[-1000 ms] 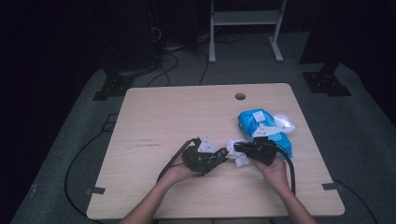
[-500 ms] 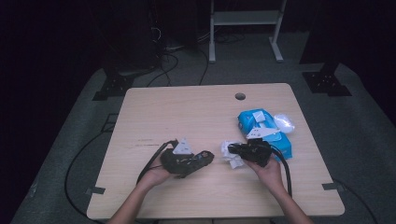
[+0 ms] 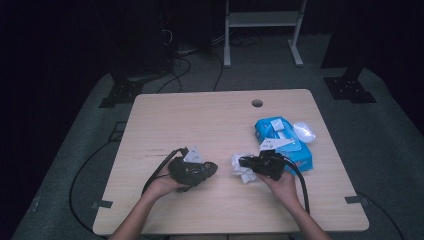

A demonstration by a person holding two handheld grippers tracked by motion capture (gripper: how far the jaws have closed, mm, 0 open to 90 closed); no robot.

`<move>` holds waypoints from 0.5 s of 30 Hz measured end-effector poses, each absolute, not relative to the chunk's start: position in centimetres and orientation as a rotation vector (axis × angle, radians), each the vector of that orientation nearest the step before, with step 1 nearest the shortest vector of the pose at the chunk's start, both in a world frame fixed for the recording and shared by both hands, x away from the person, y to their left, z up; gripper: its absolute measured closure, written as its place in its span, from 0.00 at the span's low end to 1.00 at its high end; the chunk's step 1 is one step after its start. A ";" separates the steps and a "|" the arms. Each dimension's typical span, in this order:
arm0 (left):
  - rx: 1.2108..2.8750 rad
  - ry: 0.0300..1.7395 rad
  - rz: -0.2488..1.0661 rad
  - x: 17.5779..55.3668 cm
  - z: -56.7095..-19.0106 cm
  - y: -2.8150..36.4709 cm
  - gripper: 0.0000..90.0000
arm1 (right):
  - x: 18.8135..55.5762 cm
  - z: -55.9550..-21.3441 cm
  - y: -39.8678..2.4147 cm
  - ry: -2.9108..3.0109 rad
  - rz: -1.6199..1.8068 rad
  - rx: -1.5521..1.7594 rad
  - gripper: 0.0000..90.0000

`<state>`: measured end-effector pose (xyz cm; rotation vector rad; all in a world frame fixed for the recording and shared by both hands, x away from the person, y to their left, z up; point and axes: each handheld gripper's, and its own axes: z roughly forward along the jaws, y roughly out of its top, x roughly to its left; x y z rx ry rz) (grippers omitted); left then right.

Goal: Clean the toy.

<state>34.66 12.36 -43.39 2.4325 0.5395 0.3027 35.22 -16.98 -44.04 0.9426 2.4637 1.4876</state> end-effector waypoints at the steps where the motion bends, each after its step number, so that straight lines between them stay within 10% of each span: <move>1: 2.450 0.551 0.304 34.8 -43.4 12.1 0.55 | 35.2 -44.0 -17.0 2.460 1.493 0.945 0.93; 15: 2.454 0.504 0.332 34.7 -43.0 11.2 0.69 | 35.1 -43.7 -16.4 2.469 1.574 0.934 0.93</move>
